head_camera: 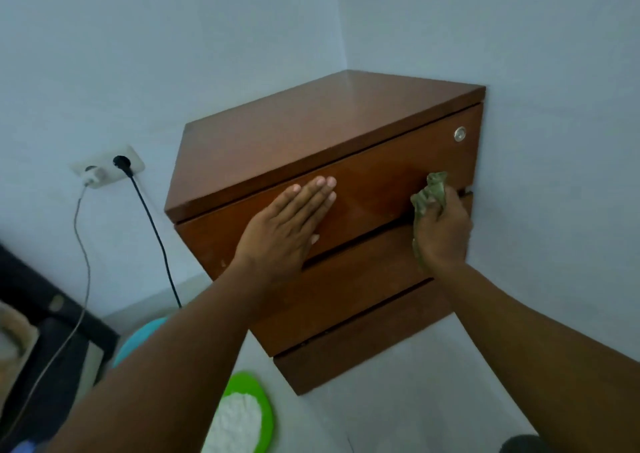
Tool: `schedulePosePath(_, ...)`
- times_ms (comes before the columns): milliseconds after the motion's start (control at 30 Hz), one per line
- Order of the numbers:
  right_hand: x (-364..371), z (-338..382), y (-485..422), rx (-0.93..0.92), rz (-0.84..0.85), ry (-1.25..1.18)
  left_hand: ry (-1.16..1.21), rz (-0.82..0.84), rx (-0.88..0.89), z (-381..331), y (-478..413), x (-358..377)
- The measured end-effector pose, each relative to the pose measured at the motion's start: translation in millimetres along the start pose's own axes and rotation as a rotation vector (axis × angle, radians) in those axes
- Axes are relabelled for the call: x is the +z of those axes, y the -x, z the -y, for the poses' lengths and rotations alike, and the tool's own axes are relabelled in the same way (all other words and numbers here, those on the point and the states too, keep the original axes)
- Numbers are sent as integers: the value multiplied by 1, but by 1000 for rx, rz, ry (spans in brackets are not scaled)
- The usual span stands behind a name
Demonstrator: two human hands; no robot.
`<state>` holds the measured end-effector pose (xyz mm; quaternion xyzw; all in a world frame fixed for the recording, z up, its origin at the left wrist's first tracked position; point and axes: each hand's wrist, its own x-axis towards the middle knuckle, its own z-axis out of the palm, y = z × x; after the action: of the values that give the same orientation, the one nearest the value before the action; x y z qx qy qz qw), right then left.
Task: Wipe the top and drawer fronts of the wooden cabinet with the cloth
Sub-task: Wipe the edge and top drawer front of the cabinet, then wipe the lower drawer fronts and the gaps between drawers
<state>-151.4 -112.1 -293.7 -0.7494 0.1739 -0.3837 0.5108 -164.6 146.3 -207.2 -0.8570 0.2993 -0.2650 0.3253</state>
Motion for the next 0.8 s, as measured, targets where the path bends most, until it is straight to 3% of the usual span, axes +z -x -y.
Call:
schedulePosePath(133, -5, 12, 46, -92, 270, -9, 271, 172, -48, -25, 65, 32)
schedulePosePath(400, -8, 37, 108, -244, 707, 53, 630, 460, -427, -64, 189, 35)
schedulePosePath(567, -9, 52, 113, -285, 743, 112, 693, 369, -473, -57, 180, 32)
schedulePosePath(800, 7, 74, 118, -500, 695, 156, 722, 317, -485, -60, 151, 30)
